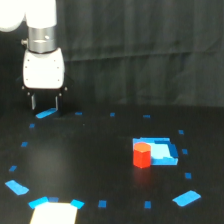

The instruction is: Pick up the red object from the table

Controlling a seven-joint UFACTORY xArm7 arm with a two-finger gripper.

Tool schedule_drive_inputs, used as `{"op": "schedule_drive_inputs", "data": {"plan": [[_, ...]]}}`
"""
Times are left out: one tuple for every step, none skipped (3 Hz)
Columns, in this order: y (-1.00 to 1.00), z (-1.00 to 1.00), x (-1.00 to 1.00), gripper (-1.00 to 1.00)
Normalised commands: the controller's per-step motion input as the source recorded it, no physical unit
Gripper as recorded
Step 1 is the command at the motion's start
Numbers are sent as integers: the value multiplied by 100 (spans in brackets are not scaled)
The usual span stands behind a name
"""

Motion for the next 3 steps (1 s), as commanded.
{"op": "schedule_drive_inputs", "data": {"plan": [[-15, -24, 100, 100], [-38, -82, 100, 100], [25, -76, 100, 100]]}}
